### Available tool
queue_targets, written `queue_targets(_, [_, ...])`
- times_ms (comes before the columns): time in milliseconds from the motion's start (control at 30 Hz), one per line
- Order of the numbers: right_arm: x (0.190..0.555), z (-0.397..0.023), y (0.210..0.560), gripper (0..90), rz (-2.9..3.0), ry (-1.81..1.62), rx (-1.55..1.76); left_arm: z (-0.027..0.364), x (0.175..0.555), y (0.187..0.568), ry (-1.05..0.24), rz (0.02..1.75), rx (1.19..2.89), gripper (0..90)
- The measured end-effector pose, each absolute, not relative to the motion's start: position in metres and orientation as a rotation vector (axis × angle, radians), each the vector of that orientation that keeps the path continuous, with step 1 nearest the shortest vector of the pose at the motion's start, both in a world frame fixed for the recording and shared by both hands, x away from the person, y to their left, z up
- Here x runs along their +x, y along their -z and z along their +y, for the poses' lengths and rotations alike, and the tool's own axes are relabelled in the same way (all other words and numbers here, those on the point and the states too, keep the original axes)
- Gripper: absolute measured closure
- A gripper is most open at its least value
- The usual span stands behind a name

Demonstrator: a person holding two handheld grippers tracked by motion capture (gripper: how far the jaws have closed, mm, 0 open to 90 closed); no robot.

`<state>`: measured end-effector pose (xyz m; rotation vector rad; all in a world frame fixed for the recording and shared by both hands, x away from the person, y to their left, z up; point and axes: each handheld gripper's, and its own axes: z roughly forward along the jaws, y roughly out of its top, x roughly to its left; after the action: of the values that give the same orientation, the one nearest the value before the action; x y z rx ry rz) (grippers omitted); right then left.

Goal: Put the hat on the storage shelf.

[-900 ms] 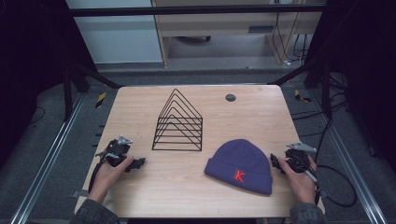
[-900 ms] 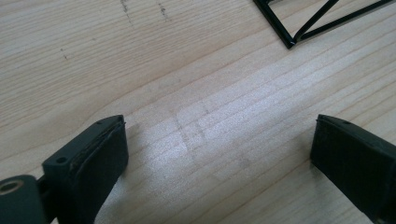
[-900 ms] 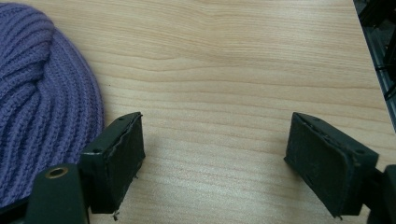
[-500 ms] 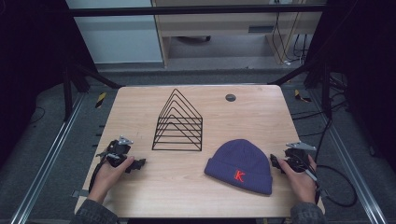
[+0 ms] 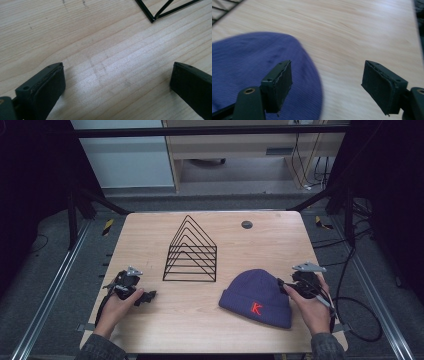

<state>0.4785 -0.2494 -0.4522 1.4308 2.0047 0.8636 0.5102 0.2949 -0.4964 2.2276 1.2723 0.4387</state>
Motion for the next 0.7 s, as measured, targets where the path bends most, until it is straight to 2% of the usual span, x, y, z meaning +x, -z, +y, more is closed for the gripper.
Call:
queue_targets(167, [0.503, -0.228, 0.434, 24.3, 2.156, -0.841, 1.377, 0.294, 0.511, 0.496, -0.438, 1.271, 2.227, 0.0])
queue_targets(333, [0.531, -0.218, 0.433, 23.2, 2.259, -0.813, 1.374, 0.294, 0.511, 0.496, -0.437, 1.270, 2.228, 0.0])
queue_targets(700, [0.560, -0.206, 0.457, 42.1, 2.364, -0.811, 1.422, 0.294, 0.511, 0.496, -0.434, 1.266, 2.231, 0.0])
